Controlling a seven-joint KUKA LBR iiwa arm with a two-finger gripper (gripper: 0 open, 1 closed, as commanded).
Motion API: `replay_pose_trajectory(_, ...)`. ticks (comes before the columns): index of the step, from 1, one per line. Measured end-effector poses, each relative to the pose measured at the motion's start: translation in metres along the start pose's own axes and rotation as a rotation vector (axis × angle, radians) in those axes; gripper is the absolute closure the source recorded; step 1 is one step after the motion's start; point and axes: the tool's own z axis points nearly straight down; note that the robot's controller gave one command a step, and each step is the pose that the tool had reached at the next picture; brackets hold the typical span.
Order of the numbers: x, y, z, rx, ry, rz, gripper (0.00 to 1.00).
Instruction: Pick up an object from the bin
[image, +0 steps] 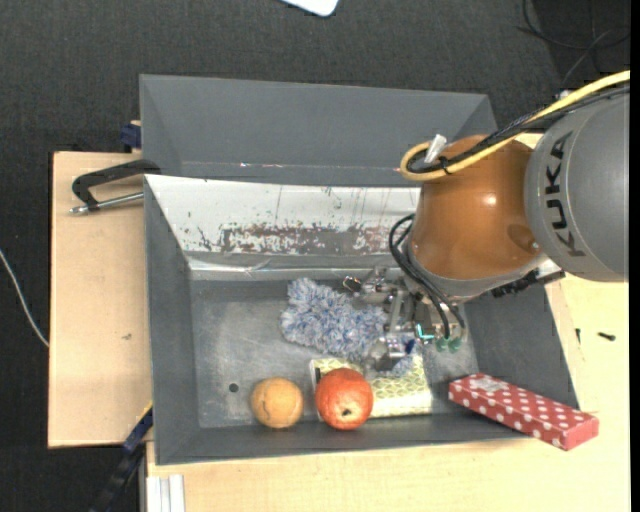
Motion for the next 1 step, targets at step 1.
replay_pose_trajectory(1, -0.0002, -0.0001, -0.0001, 0.0, 0.0, 0.0, 0.0)
